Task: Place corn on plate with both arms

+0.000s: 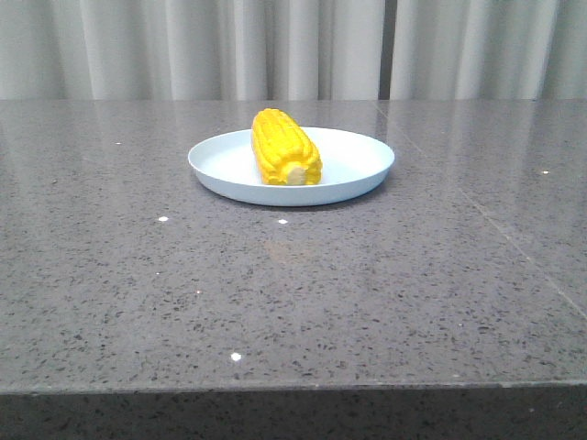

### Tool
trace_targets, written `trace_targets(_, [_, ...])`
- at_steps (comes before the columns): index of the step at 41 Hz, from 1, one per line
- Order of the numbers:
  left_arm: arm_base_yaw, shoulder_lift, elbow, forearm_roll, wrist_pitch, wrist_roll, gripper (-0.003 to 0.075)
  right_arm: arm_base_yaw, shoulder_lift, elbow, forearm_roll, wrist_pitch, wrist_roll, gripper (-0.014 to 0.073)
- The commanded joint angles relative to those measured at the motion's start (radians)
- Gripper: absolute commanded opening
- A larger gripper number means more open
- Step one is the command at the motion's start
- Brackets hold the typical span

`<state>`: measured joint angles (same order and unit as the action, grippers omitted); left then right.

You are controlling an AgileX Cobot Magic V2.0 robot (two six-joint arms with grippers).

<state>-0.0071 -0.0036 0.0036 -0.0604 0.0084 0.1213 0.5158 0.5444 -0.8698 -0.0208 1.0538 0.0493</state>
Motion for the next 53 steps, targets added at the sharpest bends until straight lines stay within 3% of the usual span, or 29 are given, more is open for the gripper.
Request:
trace_targets(1, [-0.006, -0.023, 0.005, -0.001, -0.075, -0.012, -0.0020, -0.004, 0.005, -0.021, -0.012, -0.059, -0.008, -0.0068])
trace_targets(16, [-0.006, -0.023, 0.005, -0.001, -0.075, -0.012, -0.0020, -0.003, -0.006, -0.009, -0.011, -0.070, -0.008, -0.0068])
trace_targets(19, [-0.006, -0.021, 0.005, -0.001, -0.075, -0.012, -0.0020, -0.045, -0.040, 0.023, -0.018, -0.102, -0.008, -0.0068])
trace_targets(36, [-0.004, -0.021, 0.005, -0.001, -0.075, -0.012, -0.0020, -0.480, -0.441, 0.565, 0.006, -0.844, -0.008, -0.0068])
trace_targets(44, [-0.004, -0.021, 0.005, -0.001, -0.075, -0.012, -0.0020, -0.554, -0.561, 0.775, 0.009, -1.054, -0.008, -0.0068])
trace_targets(53, [-0.004, -0.021, 0.005, -0.001, -0.075, -0.012, -0.0020, -0.564, -0.572, 0.891, 0.009, -1.144, -0.008, -0.0068])
